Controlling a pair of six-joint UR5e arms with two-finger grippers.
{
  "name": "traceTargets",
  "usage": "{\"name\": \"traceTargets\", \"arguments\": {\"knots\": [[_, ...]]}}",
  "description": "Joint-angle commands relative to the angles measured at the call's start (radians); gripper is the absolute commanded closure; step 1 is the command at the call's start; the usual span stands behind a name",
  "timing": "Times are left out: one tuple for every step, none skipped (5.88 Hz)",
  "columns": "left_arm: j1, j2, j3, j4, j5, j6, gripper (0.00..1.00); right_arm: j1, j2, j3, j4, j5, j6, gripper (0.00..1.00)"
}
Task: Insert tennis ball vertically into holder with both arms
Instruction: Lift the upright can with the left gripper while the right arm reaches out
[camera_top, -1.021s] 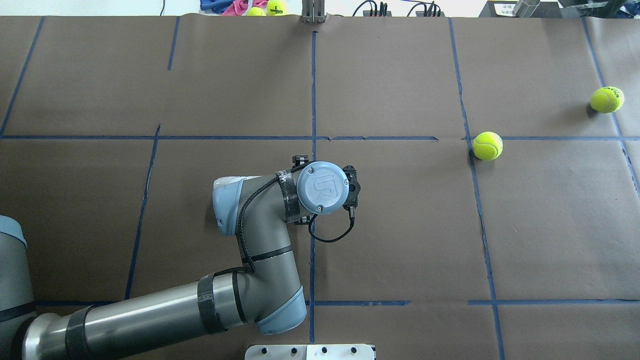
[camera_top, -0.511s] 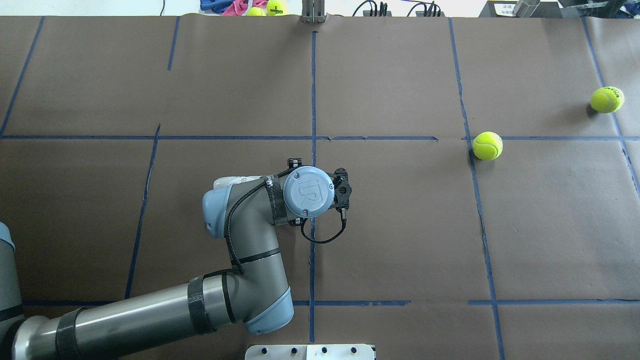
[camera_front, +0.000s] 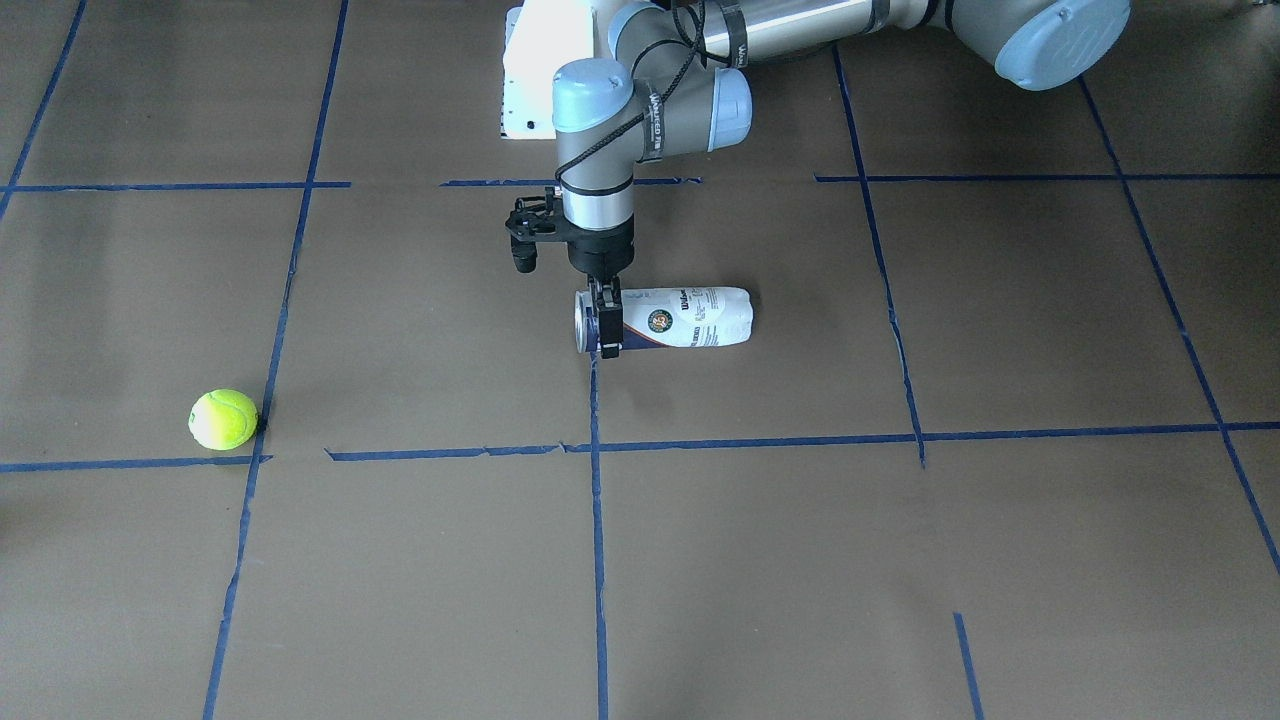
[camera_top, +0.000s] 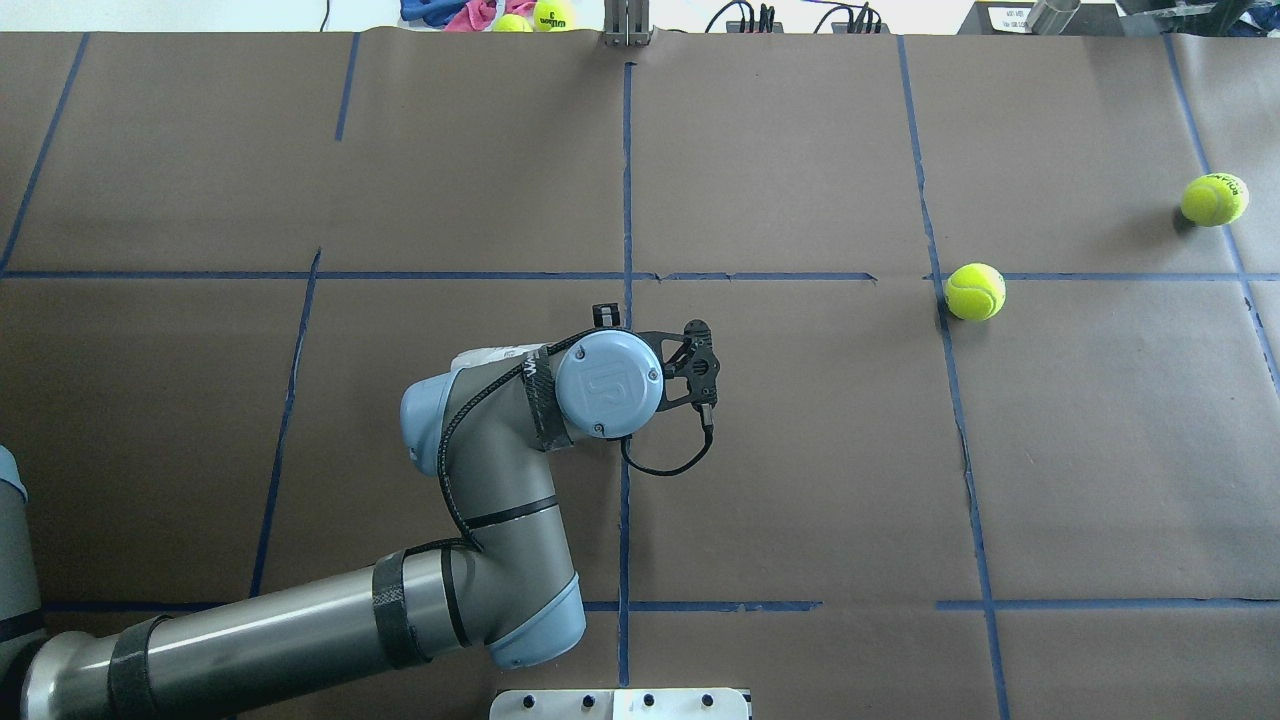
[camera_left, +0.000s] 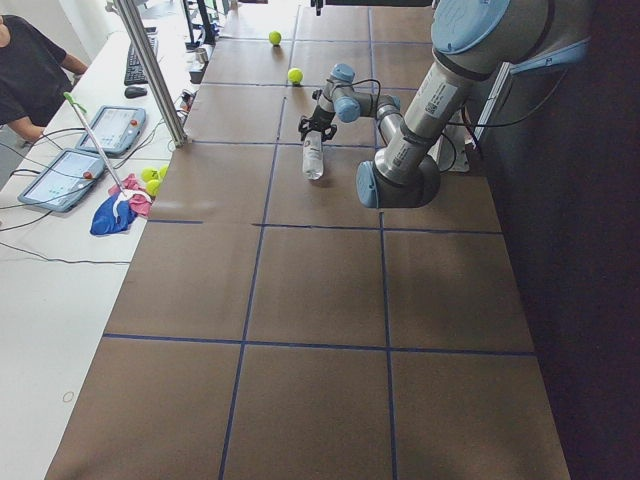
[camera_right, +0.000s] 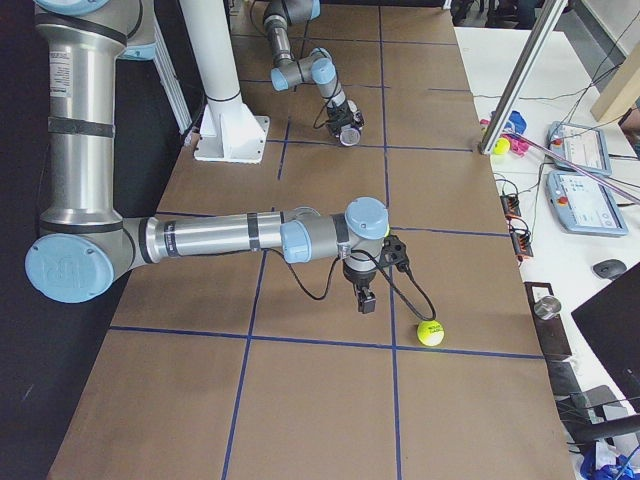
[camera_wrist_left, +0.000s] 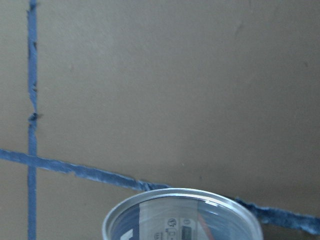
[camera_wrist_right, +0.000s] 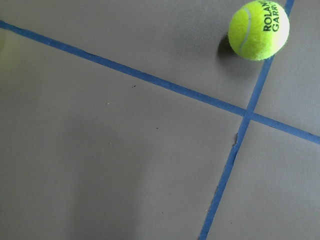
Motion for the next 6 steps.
{"name": "traceTargets", "arguments": {"knots": [[-0.034, -0.003, -0.021, -0.214, 0.013, -0.147, 0.23, 0.0, 0.0, 0.004, 0.0, 0.001, 0.0, 0.0], [-0.06, -0.004, -0.065, -0.287, 0.013, -0.208, 0.23, 0.0, 0.0, 0.032, 0.0, 0.001, 0.003, 0.0], [-0.072, 0.006, -0.077, -0.422, 0.013, -0.322, 0.23, -0.006, 0.012, 0.043, -0.002, 0.016, 0.005, 0.0], [-0.073, 0.032, -0.078, -0.625, 0.016, -0.425, 0.23, -0.012, 0.047, 0.045, 0.0, 0.092, 0.093, 0.0], [-0.07, 0.058, -0.078, -0.718, 0.016, -0.481, 0.23, -0.038, 0.058, 0.05, 0.032, 0.096, 0.15, 0.0], [-0.06, 0.073, -0.075, -0.877, 0.078, -0.501, 0.23, -0.066, 0.069, 0.04, 0.158, 0.095, 0.187, 0.0]]}}
